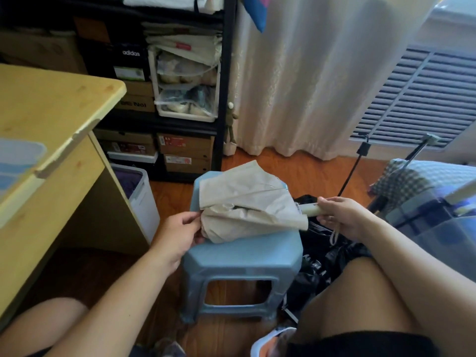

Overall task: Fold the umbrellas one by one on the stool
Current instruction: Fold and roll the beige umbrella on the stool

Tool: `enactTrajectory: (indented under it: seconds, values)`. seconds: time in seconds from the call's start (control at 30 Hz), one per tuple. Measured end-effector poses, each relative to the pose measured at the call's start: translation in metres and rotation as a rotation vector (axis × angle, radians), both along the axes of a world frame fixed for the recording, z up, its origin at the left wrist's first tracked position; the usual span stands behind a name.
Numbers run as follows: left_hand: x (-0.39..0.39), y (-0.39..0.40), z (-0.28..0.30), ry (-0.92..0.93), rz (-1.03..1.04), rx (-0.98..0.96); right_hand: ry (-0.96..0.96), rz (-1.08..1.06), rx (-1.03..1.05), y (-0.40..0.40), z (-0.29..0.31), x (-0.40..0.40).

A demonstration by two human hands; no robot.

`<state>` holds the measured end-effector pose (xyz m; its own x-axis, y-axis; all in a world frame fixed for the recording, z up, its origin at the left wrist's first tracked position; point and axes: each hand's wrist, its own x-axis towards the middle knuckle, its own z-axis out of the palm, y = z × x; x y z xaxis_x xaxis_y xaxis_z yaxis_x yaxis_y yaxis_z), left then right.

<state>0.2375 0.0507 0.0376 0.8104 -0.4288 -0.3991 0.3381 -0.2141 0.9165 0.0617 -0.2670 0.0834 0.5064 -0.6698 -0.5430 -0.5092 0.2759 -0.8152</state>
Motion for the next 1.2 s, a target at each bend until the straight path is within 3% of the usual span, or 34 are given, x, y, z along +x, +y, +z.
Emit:
enactTrajectory:
  seconds: [0.13, 0.23, 0.3, 0.37, 0.5, 0.6, 0.67, 0.77, 0.93, 1.2]
  values:
    - [-0.002, 0.002, 0.001, -0.212, -0.066, 0.159, 0.101, -0.026, -0.044, 0.002, -0.002, 0.001]
    - [-0.001, -0.003, 0.006, -0.241, -0.094, 0.157, 0.369, 0.043, -0.565, 0.004, 0.009, 0.002]
    - [-0.004, -0.004, 0.009, -0.272, -0.098, 0.178, 0.302, 0.009, -0.725, 0.023, 0.025, 0.002]
    - [-0.006, -0.002, 0.009, -0.455, -0.065, 0.28, 0.221, 0.058, -0.649, 0.049, 0.03, -0.001]
    - [-0.013, -0.001, 0.016, -0.786, -0.097, 0.269, 0.355, 0.338, -0.391, 0.078, 0.034, -0.007]
    - [-0.019, -0.006, 0.017, -0.935, -0.194, 0.263, 0.107, 0.246, -0.2, 0.074, 0.039, -0.009]
    - [-0.02, -0.011, 0.017, -0.959, -0.211, 0.275, -0.042, 0.16, -0.17, 0.072, 0.04, -0.01]
    - [-0.018, -0.021, 0.023, -0.849, -0.164, 0.279, -0.146, 0.22, -0.224, 0.078, 0.044, -0.013]
    - [-0.012, -0.034, 0.033, -0.872, -0.279, 0.337, -0.2, 0.272, -0.392, 0.087, 0.049, -0.012]
    - [-0.011, -0.028, 0.033, -0.939, -0.226, 0.155, -0.327, 0.232, -0.441, 0.088, 0.048, -0.003]
